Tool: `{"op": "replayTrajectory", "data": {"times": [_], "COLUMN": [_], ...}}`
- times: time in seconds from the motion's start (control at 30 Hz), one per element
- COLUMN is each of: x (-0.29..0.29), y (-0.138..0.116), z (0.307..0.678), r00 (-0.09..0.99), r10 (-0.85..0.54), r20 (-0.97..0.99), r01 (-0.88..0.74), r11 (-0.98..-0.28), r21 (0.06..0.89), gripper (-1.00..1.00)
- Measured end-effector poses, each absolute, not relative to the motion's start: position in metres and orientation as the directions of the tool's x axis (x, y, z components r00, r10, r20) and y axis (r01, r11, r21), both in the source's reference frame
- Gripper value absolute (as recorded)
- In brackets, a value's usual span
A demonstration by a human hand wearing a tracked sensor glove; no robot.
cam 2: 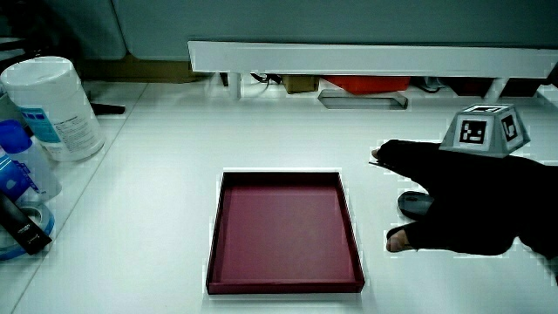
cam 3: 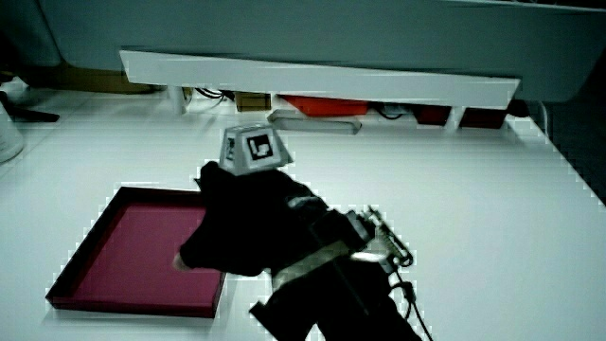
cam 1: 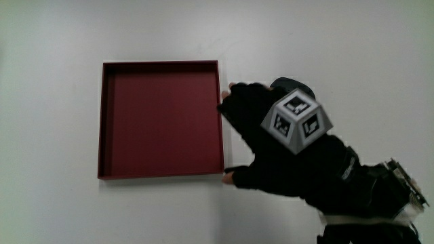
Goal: Pick mouse from desk
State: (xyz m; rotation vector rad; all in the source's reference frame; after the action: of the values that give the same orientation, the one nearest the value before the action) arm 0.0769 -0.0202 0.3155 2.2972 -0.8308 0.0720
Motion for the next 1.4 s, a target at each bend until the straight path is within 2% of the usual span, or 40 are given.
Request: {"op": "replayTrajectory", "data": {"times": [0.13, 0.17, 0.27, 0.3, 0.4, 0.7, 1.0, 1.4], "x": [0.091, 0.096, 0.109, 0.113, 0.126, 0.163, 0.185, 0.193], "y": [-0.041, -0.046, -0.061, -0.065, -0.079, -0.109, -0.119, -0.12], "z": [0.321, 0.33, 0.342, 0.346, 0.359, 0.409, 0.453, 0.494], "r00": [0.836, 0.849, 0.885, 0.892, 0.92, 0.969, 0.988, 0.997], "r10": [-0.488, -0.461, -0.414, -0.387, -0.341, -0.183, -0.092, -0.066], "r20": [0.251, 0.259, 0.212, 0.234, 0.192, 0.168, 0.122, 0.044], "r01": [-0.53, -0.511, -0.445, -0.437, -0.375, -0.243, -0.151, -0.068], "r11": [-0.6, -0.589, -0.626, -0.608, -0.626, -0.559, -0.487, -0.422], "r21": [0.599, 0.626, 0.64, 0.662, 0.684, 0.793, 0.86, 0.904], "gripper": [0.0, 0.0, 0.0, 0.0, 0.0, 0.0, 0.0, 0.0]}}
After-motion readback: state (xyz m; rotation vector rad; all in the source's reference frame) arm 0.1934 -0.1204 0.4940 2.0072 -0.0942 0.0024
